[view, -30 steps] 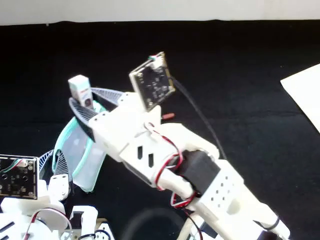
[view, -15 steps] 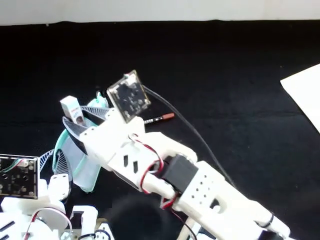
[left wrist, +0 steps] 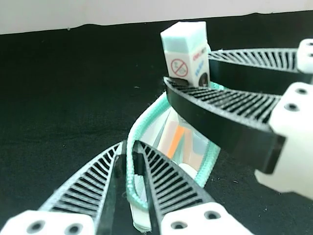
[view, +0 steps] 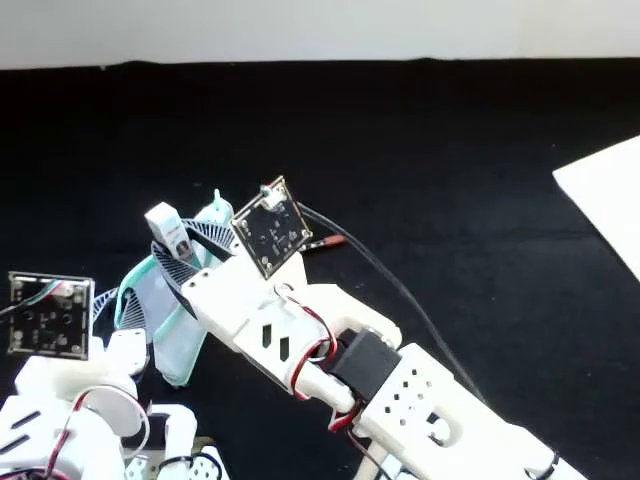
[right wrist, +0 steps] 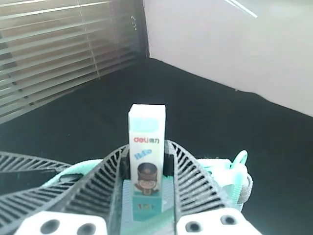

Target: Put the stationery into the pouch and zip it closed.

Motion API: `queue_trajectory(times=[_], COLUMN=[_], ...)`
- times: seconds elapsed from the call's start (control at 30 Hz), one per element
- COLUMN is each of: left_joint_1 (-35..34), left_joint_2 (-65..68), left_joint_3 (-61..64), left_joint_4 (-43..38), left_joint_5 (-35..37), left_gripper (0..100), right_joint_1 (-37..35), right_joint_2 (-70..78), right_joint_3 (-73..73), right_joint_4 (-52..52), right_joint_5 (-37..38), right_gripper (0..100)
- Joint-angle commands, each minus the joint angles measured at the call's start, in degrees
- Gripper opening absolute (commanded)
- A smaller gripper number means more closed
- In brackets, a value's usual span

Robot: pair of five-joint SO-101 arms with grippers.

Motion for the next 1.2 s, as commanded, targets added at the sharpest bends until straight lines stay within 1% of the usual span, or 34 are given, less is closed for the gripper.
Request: queue_trajectory(times=[0.0,0.13,0.23,0.53,0.6,0.67,0.77,0.87,0.97,1.1,1.13,1.17], left_joint_1=[-1.0,-1.0,-1.0,-1.0,-1.0,-1.0,-1.0,-1.0,-1.0,-0.8,-0.7,-0.7], left_joint_2=[1.1,1.1,1.1,1.1,1.1,1.1,1.1,1.1,1.0,0.6,0.6,0.6], left_joint_3=[7.6,7.6,7.6,7.6,7.6,7.6,7.6,7.6,7.6,7.6,7.6,7.6], left_joint_4=[3.3,3.3,3.3,3.3,3.3,3.3,3.3,3.3,3.3,3.3,3.3,3.3], left_joint_5=[-0.3,-0.3,-0.3,-0.3,-0.3,-0.3,-0.3,-0.2,-0.1,-0.1,-0.1,-0.1], left_gripper=[1,1,1,1,1,1,1,1,1,1,1,1], right_joint_1=[0.3,0.3,0.2,1.0,3.4,8.0,16.7,25.4,29.6,29.8,29.8,29.8], right_joint_2=[0.9,0.9,0.9,0.8,0.1,-1.7,-2.9,-2.5,-1.2,1.6,2.8,4.0], right_joint_3=[4.2,4.4,4.4,3.8,1.5,-2.0,-9.5,-17.3,-23.6,-28.0,-28.3,-27.9], right_joint_4=[0.0,0.0,0.0,0.0,0.1,0.1,0.7,8.2,19.6,32.9,34.9,36.0], right_joint_5=[0.9,0.9,0.9,0.8,0.8,0.5,-5.5,-12.9,-17.8,-18.3,-17.4,-14.2], right_gripper=[5.0,14.4,18.5,19.3,19.3,19.3,19.3,19.3,19.3,19.4,19.4,19.4])
